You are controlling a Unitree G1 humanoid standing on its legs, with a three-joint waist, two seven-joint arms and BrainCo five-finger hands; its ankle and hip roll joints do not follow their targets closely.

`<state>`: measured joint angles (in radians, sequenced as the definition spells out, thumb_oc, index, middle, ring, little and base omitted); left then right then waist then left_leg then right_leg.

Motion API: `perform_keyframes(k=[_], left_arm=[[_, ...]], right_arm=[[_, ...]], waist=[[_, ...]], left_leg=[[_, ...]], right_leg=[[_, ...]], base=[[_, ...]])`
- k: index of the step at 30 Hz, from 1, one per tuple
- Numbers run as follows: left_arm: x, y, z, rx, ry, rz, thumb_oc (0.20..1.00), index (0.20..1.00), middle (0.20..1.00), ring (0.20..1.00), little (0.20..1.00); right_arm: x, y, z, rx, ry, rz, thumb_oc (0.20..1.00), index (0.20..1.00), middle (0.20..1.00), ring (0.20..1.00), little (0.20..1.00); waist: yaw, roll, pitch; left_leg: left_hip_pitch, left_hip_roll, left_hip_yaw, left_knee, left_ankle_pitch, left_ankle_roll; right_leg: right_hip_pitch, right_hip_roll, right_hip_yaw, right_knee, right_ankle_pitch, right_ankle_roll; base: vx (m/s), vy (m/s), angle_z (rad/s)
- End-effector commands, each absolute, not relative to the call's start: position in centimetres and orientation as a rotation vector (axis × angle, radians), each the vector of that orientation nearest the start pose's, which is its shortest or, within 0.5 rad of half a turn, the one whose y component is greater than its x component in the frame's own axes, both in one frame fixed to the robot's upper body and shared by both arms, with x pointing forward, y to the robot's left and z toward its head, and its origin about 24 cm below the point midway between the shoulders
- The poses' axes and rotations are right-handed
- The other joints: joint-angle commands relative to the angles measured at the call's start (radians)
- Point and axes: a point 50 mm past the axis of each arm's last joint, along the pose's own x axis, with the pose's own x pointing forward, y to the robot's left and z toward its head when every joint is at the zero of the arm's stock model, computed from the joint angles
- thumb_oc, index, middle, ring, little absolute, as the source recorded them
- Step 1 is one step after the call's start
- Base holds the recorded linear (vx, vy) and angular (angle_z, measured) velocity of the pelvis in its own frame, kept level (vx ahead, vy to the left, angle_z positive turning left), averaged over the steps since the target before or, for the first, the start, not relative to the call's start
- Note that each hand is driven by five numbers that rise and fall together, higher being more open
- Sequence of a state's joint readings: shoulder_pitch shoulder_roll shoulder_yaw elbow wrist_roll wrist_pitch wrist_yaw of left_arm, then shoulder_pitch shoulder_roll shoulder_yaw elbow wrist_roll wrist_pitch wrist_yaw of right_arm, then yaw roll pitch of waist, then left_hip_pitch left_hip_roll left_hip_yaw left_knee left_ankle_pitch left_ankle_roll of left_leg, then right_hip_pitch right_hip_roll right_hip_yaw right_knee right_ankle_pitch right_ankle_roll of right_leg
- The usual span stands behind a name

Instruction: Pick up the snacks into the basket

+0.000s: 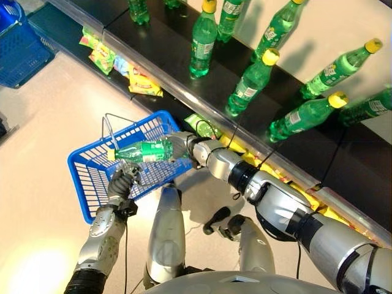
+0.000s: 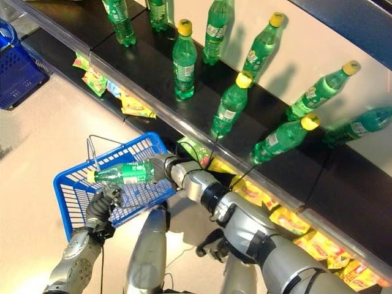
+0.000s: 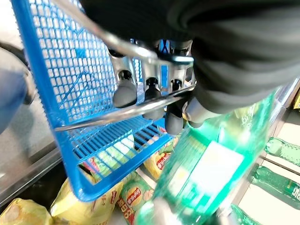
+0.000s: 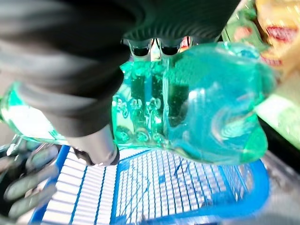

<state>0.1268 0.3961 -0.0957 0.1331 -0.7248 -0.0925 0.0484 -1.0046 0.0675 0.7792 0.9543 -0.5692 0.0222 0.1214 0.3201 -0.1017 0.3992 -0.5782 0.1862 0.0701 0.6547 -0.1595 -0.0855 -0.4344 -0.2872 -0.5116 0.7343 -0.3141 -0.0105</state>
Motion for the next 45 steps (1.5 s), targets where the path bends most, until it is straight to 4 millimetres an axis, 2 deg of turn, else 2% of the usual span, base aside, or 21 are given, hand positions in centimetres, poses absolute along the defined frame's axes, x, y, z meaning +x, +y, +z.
perform_keyframes(k=[1, 2, 4, 6, 9, 14, 18, 19, 22, 25, 26, 29, 32, 37, 38, 39, 41, 42, 43, 45], left_arm=[[22.9, 18.8, 7.5, -0.341, -0.156, -0.178, 0.2, 0.2, 0.2, 0.2, 0.2], [22.8, 18.7, 7.9, -0.338, -0.166, -0.194, 0.2, 0.2, 0.2, 0.2, 0.2], [22.7, 18.7, 8.0, -0.337, -0.169, -0.201, 0.2, 0.2, 0.2, 0.2, 0.2], [22.6, 18.4, 8.1, -0.341, -0.169, -0.222, 0.2, 0.2, 0.2, 0.2, 0.2], [22.6, 18.0, 8.4, -0.343, -0.171, -0.251, 0.2, 0.2, 0.2, 0.2, 0.2], [22.6, 17.6, 8.7, -0.347, -0.175, -0.284, 0.2, 0.2, 0.2, 0.2, 0.2], [22.7, 17.5, 8.8, -0.341, -0.179, -0.296, 0.2, 0.2, 0.2, 0.2, 0.2], [22.7, 17.5, 8.8, -0.341, -0.178, -0.296, 0.2, 0.2, 0.2, 0.2, 0.2], [22.7, 17.5, 8.8, -0.344, -0.181, -0.296, 0.2, 0.2, 0.2, 0.2, 0.2], [22.8, 17.4, 8.9, -0.345, -0.182, -0.294, 0.2, 0.2, 0.2, 0.2, 0.2], [22.8, 17.4, 8.9, -0.345, -0.182, -0.294, 0.2, 0.2, 0.2, 0.2, 0.2], [22.8, 17.2, 8.8, -0.351, -0.178, -0.302, 0.2, 0.2, 0.2, 0.2, 0.2], [22.8, 17.0, 8.9, -0.362, -0.186, -0.31, 0.2, 0.2, 0.2, 0.2, 0.2], [22.8, 17.0, 8.7, -0.37, -0.183, -0.296, 0.2, 0.2, 0.2, 0.2, 0.2], [22.8, 17.0, 8.7, -0.37, -0.183, -0.295, 0.2, 0.2, 0.2, 0.2, 0.2], [22.9, 17.1, 8.7, -0.367, -0.184, -0.284, 0.2, 0.2, 0.2, 0.2, 0.2], [22.9, 17.1, 8.7, -0.364, -0.185, -0.281, 0.2, 0.2, 0.2, 0.2, 0.2], [22.9, 17.2, 8.6, -0.364, -0.183, -0.268, 0.2, 0.2, 0.2, 0.2, 0.2], [22.9, 17.2, 8.6, -0.364, -0.183, -0.268, 0.2, 0.2, 0.2, 0.2, 0.2], [22.9, 17.3, 8.6, -0.366, -0.188, -0.255, 0.2, 0.2, 0.2, 0.2, 0.2]], right_arm=[[32.6, 8.0, 8.8, -1.306, -0.268, 0.894, 0.2, 0.2, 0.2, 0.2, 0.2], [32.6, 7.4, 7.7, -1.291, -0.216, 0.89, 0.2, 0.2, 0.2, 0.2, 0.2], [32.7, 7.1, 7.3, -1.294, -0.197, 0.888, 0.2, 0.2, 0.2, 0.2, 0.2], [32.7, 6.4, 6.1, -1.303, -0.136, 0.881, 0.2, 0.2, 0.2, 0.2, 0.2], [32.8, 4.5, 3.7, -1.385, -0.024, 0.857, 0.2, 0.2, 0.2, 0.2, 0.2], [32.8, 3.2, 2.4, -1.414, 0.051, 0.841, 0.2, 0.2, 0.2, 0.2, 0.2], [32.6, 2.1, 1.2, -1.221, 0.166, 0.808, 0.2, 0.2, 0.2, 0.2, 0.2], [32.6, 2.1, 1.2, -1.219, 0.166, 0.808, 0.2, 0.2, 0.2, 0.2, 0.2], [31.9, 0.9, -0.5, -0.883, 0.333, 0.748, 0.2, 0.2, 0.2, 0.2, 0.2], [32.0, 0.0, -0.9, -0.708, 0.394, 0.678, 0.2, 0.2, 0.2, 0.2, 0.2], [32.0, 0.0, -0.9, -0.707, 0.394, 0.677, 0.2, 0.2, 0.2, 0.2, 0.2], [33.3, -1.9, -0.2, -0.476, 0.448, 0.552, 0.2, 0.2, 0.2, 0.2, 0.2], [34.1, -2.7, 0.5, -0.311, 0.44, 0.474, 0.2, 0.2, 0.2, 0.2, 0.2], [35.1, -1.9, 3.0, -0.221, 0.317, 0.474, 0.2, 0.2, 0.2, 0.2, 0.2], [35.1, -1.9, 3.0, -0.222, 0.318, 0.474, 0.2, 0.2, 0.2, 0.2, 0.2], [35.3, -1.0, 4.1, -0.221, 0.252, 0.5, 0.2, 0.2, 0.2, 0.2, 0.2], [35.3, -0.9, 4.4, -0.221, 0.24, 0.504, 0.2, 0.2, 0.2, 0.2, 0.2], [35.5, -0.2, 5.7, -0.214, 0.173, 0.522, 0.2, 0.2, 0.2, 0.2, 0.2], [35.4, -0.2, 5.7, -0.214, 0.174, 0.522, 0.2, 0.2, 0.2, 0.2, 0.2], [35.5, 0.6, 7.2, -0.18, 0.108, 0.542, 0.2, 0.2, 0.2, 0.2, 0.2]], waist=[[0.023, 0.043, -0.056], [0.03, 0.045, -0.053], [0.032, 0.047, -0.052], [0.039, 0.048, -0.051], [0.051, 0.052, -0.052], [0.058, 0.061, -0.057], [0.06, 0.068, -0.056], [0.06, 0.068, -0.057], [0.058, 0.07, -0.06], [0.059, 0.07, -0.059], [0.059, 0.07, -0.059], [0.061, 0.068, -0.063], [0.062, 0.066, -0.064], [0.056, 0.058, -0.063], [0.056, 0.058, -0.063], [0.05, 0.051, -0.06], [0.049, 0.05, -0.059], [0.044, 0.045, -0.058], [0.044, 0.045, -0.058], [0.038, 0.04, -0.056]], left_leg=[[-0.044, -0.027, 0.04, 0.033, -0.005, 0.073], [-0.05, -0.029, 0.031, 0.034, -0.003, 0.074], [-0.051, -0.03, 0.029, 0.032, -0.002, 0.074], [-0.054, -0.034, 0.023, 0.031, -0.001, 0.075], [-0.06, -0.04, 0.01, 0.029, 0.0, 0.079], [-0.063, -0.047, 0.003, 0.028, -0.001, 0.082], [-0.066, -0.049, -0.003, 0.022, 0.005, 0.083], [-0.066, -0.049, -0.004, 0.022, 0.006, 0.083], [-0.069, -0.051, -0.004, 0.016, 0.011, 0.085], [-0.07, -0.054, -0.003, 0.015, 0.012, 0.087], [-0.07, -0.054, -0.003, 0.015, 0.012, 0.087], [-0.075, -0.057, -0.006, 0.02, 0.01, 0.09], [-0.075, -0.06, -0.004, 0.019, 0.01, 0.091], [-0.073, -0.06, -0.003, 0.017, 0.012, 0.089], [-0.073, -0.06, -0.002, 0.016, 0.013, 0.089], [-0.072, -0.058, 0.0, 0.016, 0.013, 0.087], [-0.073, -0.058, 0.0, 0.016, 0.013, 0.087], [-0.072, -0.057, 0.001, 0.017, 0.013, 0.087], [-0.072, -0.057, 0.002, 0.017, 0.013, 0.087], [-0.073, -0.056, 0.004, 0.016, 0.013, 0.085]], right_leg=[[-0.044, 0.015, 0.019, -0.045, 0.138, 0.106], [-0.042, 0.012, 0.008, -0.045, 0.139, 0.107], [-0.041, 0.012, 0.005, -0.046, 0.139, 0.108], [-0.039, 0.013, -0.002, -0.048, 0.14, 0.108], [-0.035, 0.014, -0.013, -0.048, 0.139, 0.11], [-0.031, 0.009, -0.023, -0.049, 0.14, 0.114], [-0.029, 0.004, -0.034, -0.047, 0.14, 0.115], [-0.029, 0.004, -0.034, -0.047, 0.14, 0.115], [-0.026, -0.001, -0.04, -0.052, 0.147, 0.117], [-0.024, -0.003, -0.042, -0.055, 0.149, 0.118], [-0.024, -0.003, -0.042, -0.055, 0.149, 0.118], [-0.024, -0.007, -0.048, -0.05, 0.149, 0.118], [-0.024, -0.01, -0.047, -0.049, 0.149, 0.121], [-0.026, -0.012, -0.043, -0.044, 0.149, 0.121], [-0.026, -0.013, -0.043, -0.044, 0.149, 0.121], [-0.027, -0.013, -0.041, -0.044, 0.15, 0.121], [-0.027, -0.013, -0.04, -0.044, 0.15, 0.121], [-0.028, -0.014, -0.036, -0.044, 0.149, 0.119], [-0.028, -0.014, -0.036, -0.044, 0.149, 0.119], [-0.029, -0.013, -0.034, -0.045, 0.149, 0.118]], base=[[0.01, -0.021, 0.27], [0.01, -0.013, 0.23], [0.01, -0.016, 0.09], [0.0, -0.016, 0.05], [0.01, -0.007, 0.13], [0.0, 0.001, 0.07], [0.0, 0.011, 0.03], [0.0, 0.021, 0.05], [0.0, 0.031, 0.07], [0.0, 0.018, 0.15], [0.0, 0.012, 0.09], [0.0, 0.0, 0.0], [0.0, 0.0, 0.0], [0.0, 0.002, 0.01], [0.0, 0.0, 0.0], [0.0, 0.0, 0.0], [0.0, 0.0, 0.0], [0.0, 0.0, 0.0], [0.0, 0.0, 0.0], [0.0, 0.0, 0.0]])
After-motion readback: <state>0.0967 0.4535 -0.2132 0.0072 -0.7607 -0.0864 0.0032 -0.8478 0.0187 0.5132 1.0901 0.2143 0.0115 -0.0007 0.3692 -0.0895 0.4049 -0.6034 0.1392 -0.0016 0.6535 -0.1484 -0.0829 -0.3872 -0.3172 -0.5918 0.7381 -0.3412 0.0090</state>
